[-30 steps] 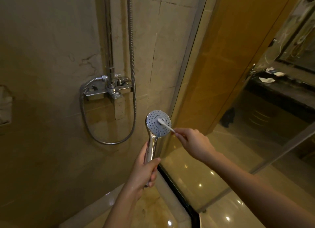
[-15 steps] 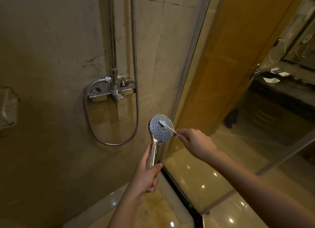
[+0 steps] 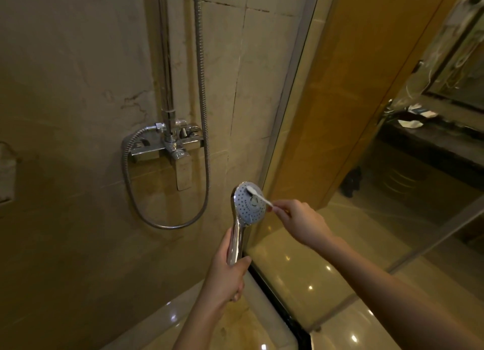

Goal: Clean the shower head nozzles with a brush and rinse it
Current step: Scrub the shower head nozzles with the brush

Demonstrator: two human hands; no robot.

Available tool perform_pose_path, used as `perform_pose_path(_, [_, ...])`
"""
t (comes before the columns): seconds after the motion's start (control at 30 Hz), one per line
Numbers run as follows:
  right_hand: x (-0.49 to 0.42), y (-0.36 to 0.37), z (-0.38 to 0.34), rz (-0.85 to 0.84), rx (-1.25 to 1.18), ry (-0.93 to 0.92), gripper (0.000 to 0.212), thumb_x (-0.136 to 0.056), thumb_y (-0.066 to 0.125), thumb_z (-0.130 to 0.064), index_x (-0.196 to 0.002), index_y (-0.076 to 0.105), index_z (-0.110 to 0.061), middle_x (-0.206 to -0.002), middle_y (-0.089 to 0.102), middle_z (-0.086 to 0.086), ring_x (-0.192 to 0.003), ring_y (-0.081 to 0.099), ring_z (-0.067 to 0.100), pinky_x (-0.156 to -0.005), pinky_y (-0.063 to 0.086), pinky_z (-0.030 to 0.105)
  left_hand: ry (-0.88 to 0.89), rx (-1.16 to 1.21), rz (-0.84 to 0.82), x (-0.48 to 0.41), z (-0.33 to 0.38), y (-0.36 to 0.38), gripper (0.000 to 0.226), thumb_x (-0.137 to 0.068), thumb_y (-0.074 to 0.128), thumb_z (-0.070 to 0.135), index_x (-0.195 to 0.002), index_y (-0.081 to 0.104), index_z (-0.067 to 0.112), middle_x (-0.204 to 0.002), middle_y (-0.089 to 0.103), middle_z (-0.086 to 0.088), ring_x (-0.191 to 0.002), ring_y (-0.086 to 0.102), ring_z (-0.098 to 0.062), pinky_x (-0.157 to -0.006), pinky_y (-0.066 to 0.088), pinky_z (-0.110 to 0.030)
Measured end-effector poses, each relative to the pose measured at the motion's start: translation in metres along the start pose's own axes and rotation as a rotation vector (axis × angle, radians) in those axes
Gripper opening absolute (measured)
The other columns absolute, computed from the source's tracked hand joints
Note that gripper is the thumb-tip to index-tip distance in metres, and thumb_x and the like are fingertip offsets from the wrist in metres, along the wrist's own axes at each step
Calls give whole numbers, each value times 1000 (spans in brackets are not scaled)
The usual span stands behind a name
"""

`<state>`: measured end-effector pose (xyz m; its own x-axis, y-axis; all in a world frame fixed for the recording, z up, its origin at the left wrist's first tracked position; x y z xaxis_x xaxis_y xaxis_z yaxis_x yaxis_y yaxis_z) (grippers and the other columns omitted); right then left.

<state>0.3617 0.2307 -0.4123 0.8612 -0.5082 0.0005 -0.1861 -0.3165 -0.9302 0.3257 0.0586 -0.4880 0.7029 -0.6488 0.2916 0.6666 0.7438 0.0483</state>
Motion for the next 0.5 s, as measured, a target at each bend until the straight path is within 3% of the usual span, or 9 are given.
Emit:
perform_pose_path(0.07, [-3,-2,4,9,-6,18,29,-99,40,-38,-117,62,-33,-71,58,-11,-62,53,4,-59,49,29,2,-13,-6,2,1,1,73,-90,52,4,-143,22,44,-125,45,-41,-29,34,-7,-29,26,-18])
perform_pose_path(0.17, [6,9,-11,-59,29,-63,29,-99,41,-37,-120,61,-31,-69,54,-14,-60,51,0,-53,41,21,0,0,3,3,3,-1,72,-90,52,3,-143,24,42,-107,53,-42,-28,32,-7,-29,25,-16])
perform_pose_path(0.23, [1,8,-8,-38,15,-37,29,-99,41,-38,-118,62,-32,-72,57,-12,-61,52,3,-55,46,26,12,-12,7,0,4,-2,71,-90,52,3,-143,24,42,-119,48,-43,-29,33,-6,-29,25,-16])
perform_pose_path(0.33, [-5,4,7,30,-88,60,29,-99,42,-37,-118,63,-31,-71,59,-12,-58,50,0,-56,42,25,10,-30,7,-3,-2,-3,73,-90,53,5,-143,22,43,-126,51,-33,-30,35,-7,-30,27,-16])
perform_pose_path(0.43, [7,12,-7,-4,-57,-28,30,-99,42,-38,-121,61,-33,-71,59,-12,-59,50,3,-57,43,27,17,-17,7,-5,-8,-5,74,-89,55,6,-142,23,46,-120,58,-23,-30,34,-9,-31,27,-17])
perform_pose_path(0.5, [-1,6,-3,19,-69,10,30,-99,42,-38,-121,62,-32,-71,60,-10,-58,52,5,-54,40,24,20,-23,9,-7,-9,-5,74,-89,55,6,-142,23,46,-116,58,-23,-30,34,-9,-31,27,-17])
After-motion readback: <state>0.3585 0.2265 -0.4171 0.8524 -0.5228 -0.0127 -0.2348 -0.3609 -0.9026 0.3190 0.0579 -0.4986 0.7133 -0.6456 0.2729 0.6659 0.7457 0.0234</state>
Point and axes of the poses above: each hand's wrist, its own x-axis away from the middle knuckle, its own y-axis out of the palm, z = x × y, the point moved 6 cm from there along -x, towards the middle knuckle
